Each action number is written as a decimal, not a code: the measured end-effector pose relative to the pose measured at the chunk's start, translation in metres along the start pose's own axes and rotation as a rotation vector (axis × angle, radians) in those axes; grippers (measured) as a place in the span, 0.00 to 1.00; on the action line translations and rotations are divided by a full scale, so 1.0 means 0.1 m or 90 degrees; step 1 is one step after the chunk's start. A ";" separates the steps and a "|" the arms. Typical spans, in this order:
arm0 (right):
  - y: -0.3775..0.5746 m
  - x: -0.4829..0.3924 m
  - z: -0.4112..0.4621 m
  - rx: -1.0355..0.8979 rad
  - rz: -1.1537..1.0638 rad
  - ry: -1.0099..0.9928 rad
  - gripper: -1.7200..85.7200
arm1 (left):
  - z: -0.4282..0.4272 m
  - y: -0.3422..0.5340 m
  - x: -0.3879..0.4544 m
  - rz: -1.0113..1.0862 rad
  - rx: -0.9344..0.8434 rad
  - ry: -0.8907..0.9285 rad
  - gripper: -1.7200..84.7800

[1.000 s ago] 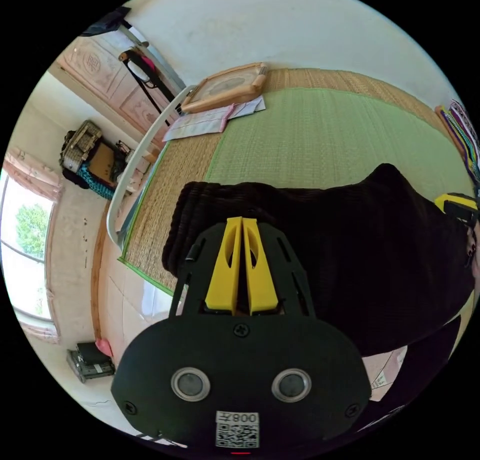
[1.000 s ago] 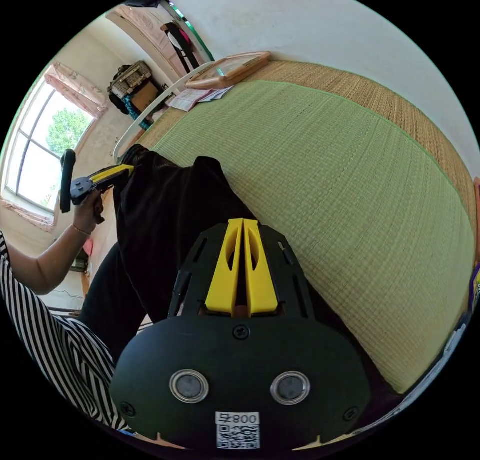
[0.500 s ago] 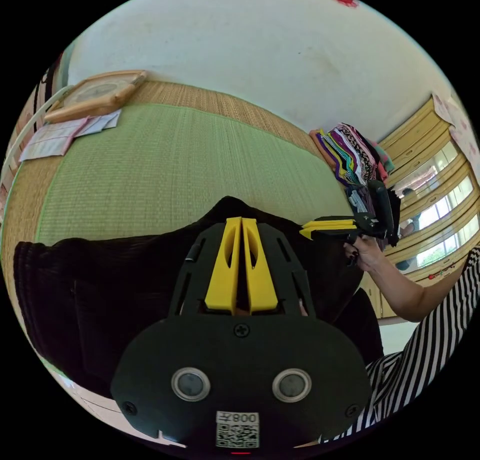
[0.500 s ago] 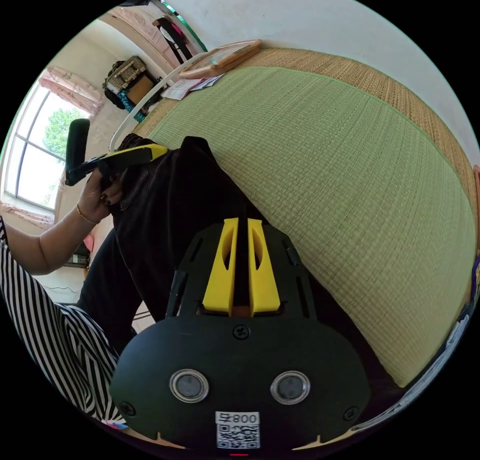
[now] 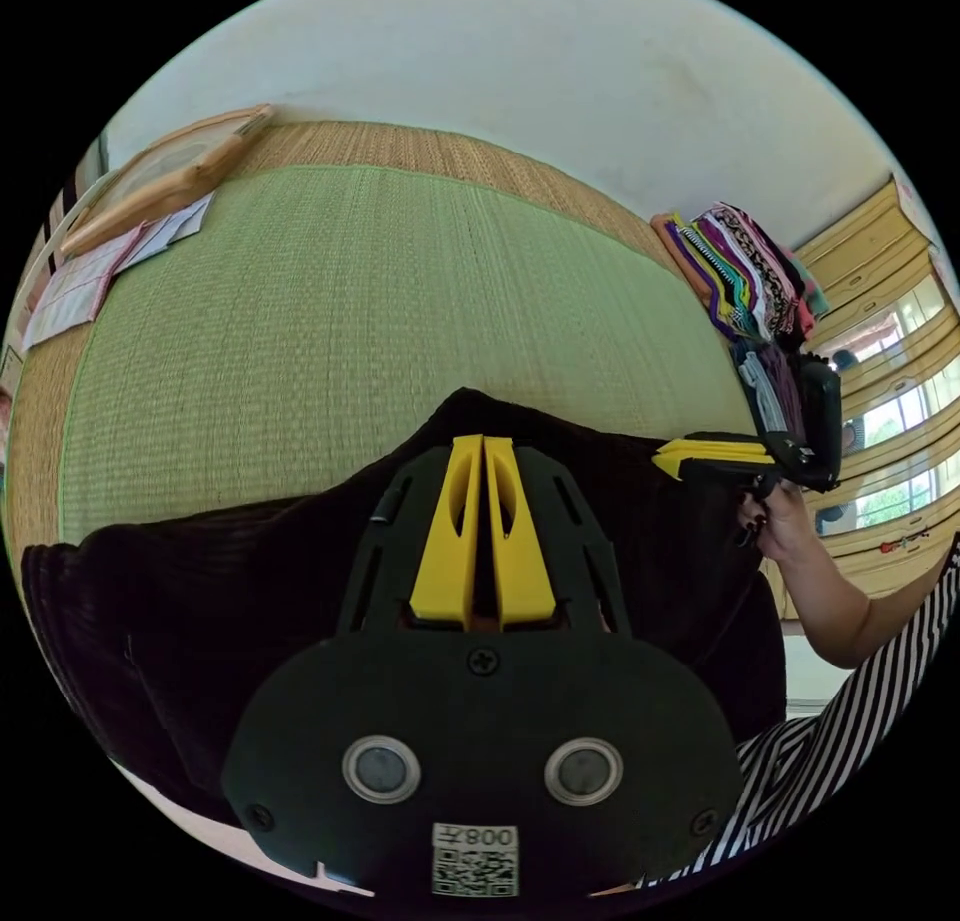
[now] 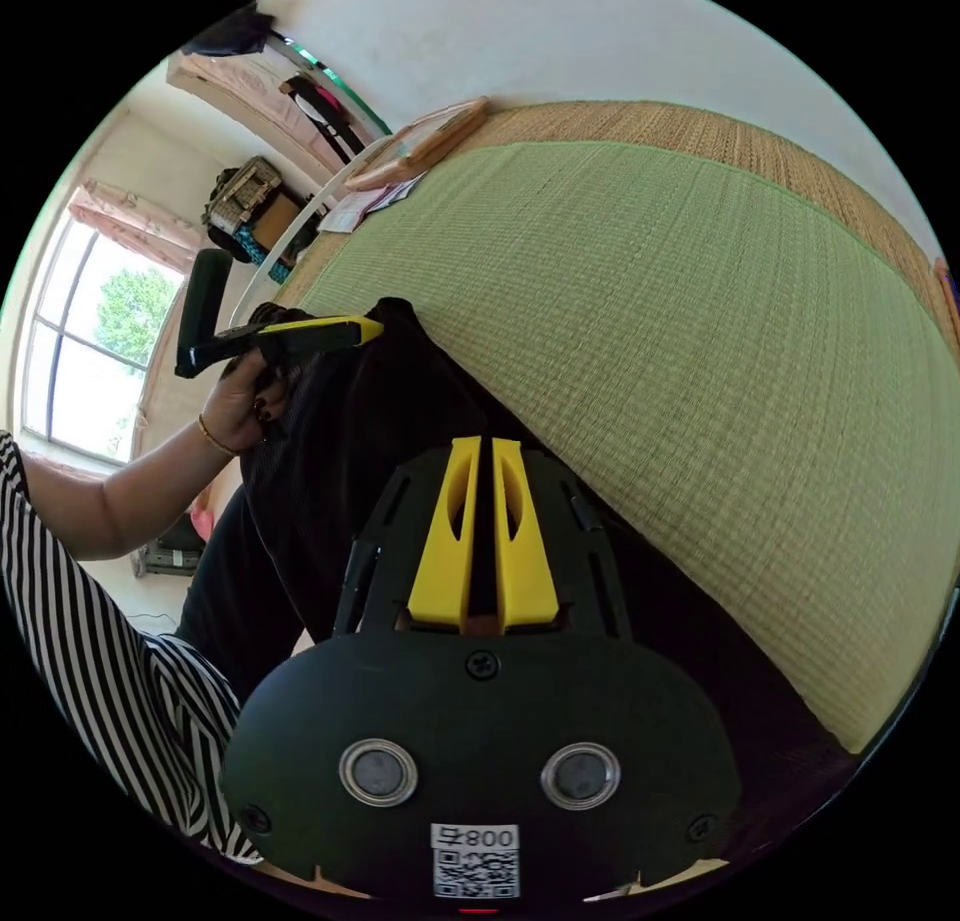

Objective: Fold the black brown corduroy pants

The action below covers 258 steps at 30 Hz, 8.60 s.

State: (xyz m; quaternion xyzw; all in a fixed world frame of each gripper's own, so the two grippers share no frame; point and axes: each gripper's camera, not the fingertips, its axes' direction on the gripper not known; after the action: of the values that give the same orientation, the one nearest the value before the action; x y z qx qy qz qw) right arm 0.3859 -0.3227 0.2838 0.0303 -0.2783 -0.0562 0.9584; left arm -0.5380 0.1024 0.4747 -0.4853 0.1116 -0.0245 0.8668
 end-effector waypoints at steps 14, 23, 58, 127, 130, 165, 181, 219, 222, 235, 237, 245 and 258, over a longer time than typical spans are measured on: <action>0.57 -0.01 -0.57 0.070 0.061 0.054 0.02 | 0.02 -0.23 0.20 -0.035 0.040 -0.041 0.02; 0.85 0.10 -0.70 0.065 0.127 0.109 0.02 | 0.51 -0.34 1.01 0.136 -0.063 0.071 0.02; 1.09 -0.25 -0.89 0.064 0.111 0.073 0.02 | 0.50 -0.36 1.70 0.107 -0.045 0.079 0.02; 7.00 1.80 -4.25 0.447 0.640 -0.062 0.13 | 1.76 -1.76 7.74 0.462 -0.343 0.203 0.13; 7.14 1.85 -4.33 0.463 0.635 -0.078 0.13 | 1.95 -1.91 8.07 0.479 -0.352 0.189 0.14; 7.63 1.63 -4.53 0.549 0.592 -0.179 0.06 | 1.99 -2.48 8.86 0.551 -0.395 0.254 0.06; 6.60 0.15 -4.57 0.552 0.331 -0.119 0.05 | 0.76 -2.63 7.10 0.526 -0.241 0.400 0.06; 3.79 -2.06 -0.95 0.059 0.040 -0.045 0.06 | 0.66 -0.56 1.54 -0.132 -0.214 0.509 0.18; 3.72 -2.16 -0.85 0.044 0.008 -0.016 0.06 | 0.72 -0.51 1.48 -0.142 -0.249 0.471 0.15; 3.66 -1.90 -1.12 0.072 0.015 -0.083 0.02 | 0.45 -0.32 1.46 -0.029 -0.254 0.313 0.09; 3.68 -1.75 -1.22 0.088 0.041 -0.076 0.02 | 0.36 -0.27 1.43 -0.044 -0.217 0.329 0.09; 3.82 -1.03 -1.36 0.073 0.159 -0.007 0.02 | 0.19 -0.38 1.85 0.007 -0.116 0.267 0.05; 4.20 -0.33 -1.92 0.110 0.238 -0.058 0.02 | 0.28 -0.07 2.62 0.075 -0.187 0.192 0.02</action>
State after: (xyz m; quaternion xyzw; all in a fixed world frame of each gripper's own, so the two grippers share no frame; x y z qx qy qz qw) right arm 0.4997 0.1031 0.1418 0.0579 -0.3263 0.1455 0.9322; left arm -0.2765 0.0828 0.4505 -0.5897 0.2705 -0.0299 0.7604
